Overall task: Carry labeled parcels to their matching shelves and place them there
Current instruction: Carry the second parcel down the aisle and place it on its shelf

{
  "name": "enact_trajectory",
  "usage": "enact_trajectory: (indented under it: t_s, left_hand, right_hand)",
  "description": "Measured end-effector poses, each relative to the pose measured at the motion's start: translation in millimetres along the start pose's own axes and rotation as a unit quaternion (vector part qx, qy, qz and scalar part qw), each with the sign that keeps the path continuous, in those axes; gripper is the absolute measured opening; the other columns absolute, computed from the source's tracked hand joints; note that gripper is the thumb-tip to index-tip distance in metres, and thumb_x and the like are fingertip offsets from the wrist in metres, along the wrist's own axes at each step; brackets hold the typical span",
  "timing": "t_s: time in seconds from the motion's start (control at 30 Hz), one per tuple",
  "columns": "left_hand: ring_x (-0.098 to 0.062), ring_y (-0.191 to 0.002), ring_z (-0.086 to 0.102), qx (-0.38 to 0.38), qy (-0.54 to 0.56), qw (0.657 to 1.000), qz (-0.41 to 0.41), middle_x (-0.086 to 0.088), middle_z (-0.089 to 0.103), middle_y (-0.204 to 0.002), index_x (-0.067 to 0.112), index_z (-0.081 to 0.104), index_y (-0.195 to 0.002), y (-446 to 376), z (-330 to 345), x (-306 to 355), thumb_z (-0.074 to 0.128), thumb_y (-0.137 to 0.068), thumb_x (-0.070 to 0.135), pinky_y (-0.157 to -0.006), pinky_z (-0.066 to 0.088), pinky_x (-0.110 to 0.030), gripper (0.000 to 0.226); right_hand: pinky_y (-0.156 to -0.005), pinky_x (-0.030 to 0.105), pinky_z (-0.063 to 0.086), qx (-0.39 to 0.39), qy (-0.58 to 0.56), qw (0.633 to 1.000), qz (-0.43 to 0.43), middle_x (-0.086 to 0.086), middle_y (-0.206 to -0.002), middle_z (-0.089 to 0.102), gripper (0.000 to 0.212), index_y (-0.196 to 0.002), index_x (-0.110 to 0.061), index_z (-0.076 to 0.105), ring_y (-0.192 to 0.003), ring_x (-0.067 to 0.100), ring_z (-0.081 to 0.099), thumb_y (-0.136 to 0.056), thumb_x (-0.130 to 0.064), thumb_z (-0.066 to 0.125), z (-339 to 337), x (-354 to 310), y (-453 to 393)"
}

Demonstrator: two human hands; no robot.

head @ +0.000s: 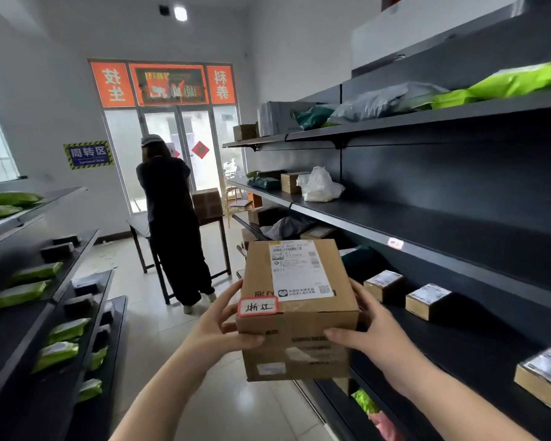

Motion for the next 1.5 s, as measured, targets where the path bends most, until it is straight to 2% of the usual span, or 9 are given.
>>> enact_trajectory:
  t_s: [0.2, 0.37, 0.53, 0.67, 0.83, 0.93, 1.07, 1.2, 1.5]
  left_hand:
    - [-0.012, -0.100, 0.064, -0.050, -0.021, 0.999, 0.008, 0.004, 0.065, -0.117, 0.054, 0.043, -0.114, -81.0, -31.4, 2.0, 0.084, -0.044, 0.021, -0.073, 0.052, -0.023, 0.088]
    - [-0.007, -0.093, 0.063, -0.086, -0.025, 0.996, 0.022, 0.007, 0.064, -0.110, 0.054, 0.042, -0.109, -136.9, -27.5, 1.2, 0.080, -0.060, 0.006, -0.062, 0.050, -0.016, 0.078]
    - [-0.001, -0.082, 0.068, -0.124, -0.035, 0.991, 0.035, 0.008, 0.064, -0.108, 0.051, 0.042, -0.112, -198.0, -14.9, -3.8, 0.074, -0.068, -0.003, -0.057, 0.052, -0.014, 0.077]
    - [0.007, -0.079, 0.068, -0.160, -0.044, 0.985, 0.050, 0.006, 0.064, -0.110, 0.044, 0.039, -0.124, -254.8, 2.7, 0.2, 0.071, -0.070, -0.004, -0.057, 0.054, -0.013, 0.079]
    - [0.006, -0.075, 0.068, -0.188, -0.047, 0.978, 0.076, 0.005, 0.066, -0.101, 0.043, 0.044, -0.116, -323.3, 30.3, 16.3, 0.067, -0.072, -0.009, -0.056, 0.053, -0.012, 0.073]
    - [0.007, -0.077, 0.068, -0.219, -0.037, 0.971, 0.085, 0.005, 0.067, -0.103, 0.043, 0.044, -0.119, -360.5, 51.9, 23.0, 0.070, -0.071, -0.007, -0.057, 0.054, -0.013, 0.074]
    - [0.000, -0.083, 0.070, -0.248, -0.020, 0.965, 0.088, 0.011, 0.070, -0.101, 0.046, 0.046, -0.120, -397.0, 82.2, 30.0, 0.076, -0.065, 0.000, -0.068, 0.054, -0.023, 0.078]
    - [-0.005, -0.091, 0.069, -0.291, -0.014, 0.951, 0.099, 0.006, 0.068, -0.112, 0.042, 0.046, -0.128, -422.8, 114.8, 39.5, 0.082, -0.054, 0.014, -0.076, 0.053, -0.029, 0.087]
    - [-0.006, -0.097, 0.068, -0.392, 0.015, 0.911, 0.123, 0.007, 0.070, -0.111, 0.043, 0.045, -0.129, -469.1, 174.9, 55.4, 0.082, -0.050, 0.026, -0.072, 0.056, -0.024, 0.089]
  right_hand:
    - [-0.073, 0.019, 0.048, 0.062, -0.008, 0.998, 0.002, -0.013, -0.118, 0.054, 0.087, -0.132, -0.037, 0.039, -0.109, 0.010, 0.053, -0.063, -0.002, 0.080, 11.2, 5.2, -58.1]
    - [-0.098, 0.041, 0.048, 0.111, -0.009, 0.994, 0.010, -0.005, -0.125, 0.058, 0.091, -0.125, -0.044, 0.043, -0.114, 0.016, 0.056, -0.049, -0.018, 0.086, -1.5, 12.5, -92.3]
    - [-0.099, 0.037, 0.047, 0.149, 0.021, 0.989, 0.003, -0.013, -0.120, 0.057, 0.092, -0.128, -0.041, 0.042, -0.114, 0.009, 0.054, -0.050, -0.020, 0.086, -22.1, 15.8, -126.1]
    - [-0.073, 0.011, 0.052, 0.184, 0.035, 0.982, -0.018, -0.015, -0.114, 0.060, 0.080, -0.129, -0.032, 0.044, -0.105, 0.002, 0.056, -0.063, -0.003, 0.080, -51.1, 17.7, -163.5]
    - [-0.088, 0.022, 0.048, 0.232, 0.067, 0.970, -0.032, -0.009, -0.125, 0.057, 0.088, -0.135, -0.031, 0.041, -0.116, 0.007, 0.052, -0.060, -0.010, 0.083, -91.7, 14.3, -204.4]
    - [-0.097, 0.033, 0.047, 0.260, 0.092, 0.961, -0.034, -0.009, -0.128, 0.056, 0.093, -0.135, -0.033, 0.042, -0.120, 0.011, 0.051, -0.054, -0.021, 0.087, -118.8, 7.0, -222.1]
    - [-0.070, 0.012, 0.052, 0.283, 0.069, 0.955, -0.047, -0.013, -0.119, 0.059, 0.079, -0.129, -0.032, 0.044, -0.094, -0.009, 0.062, -0.063, -0.006, 0.080, -146.1, -3.5, -234.4]
    - [-0.088, 0.033, 0.052, 0.336, 0.086, 0.937, -0.031, -0.012, -0.118, 0.060, 0.079, -0.126, -0.039, 0.044, -0.110, 0.008, 0.057, -0.063, -0.009, 0.081, -174.1, -8.7, -235.2]
    - [-0.098, 0.036, 0.046, 0.422, 0.128, 0.898, -0.005, -0.012, -0.119, 0.062, 0.083, -0.133, -0.033, 0.044, -0.111, 0.008, 0.056, -0.062, -0.015, 0.083, -216.6, -19.0, -237.5]
Point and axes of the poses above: each hand's wrist, its own y-axis away from the middle knuckle, its own z-axis out of the palm, x = y × z, the point moved 7 cm from there along -y, towards the middle knuckle
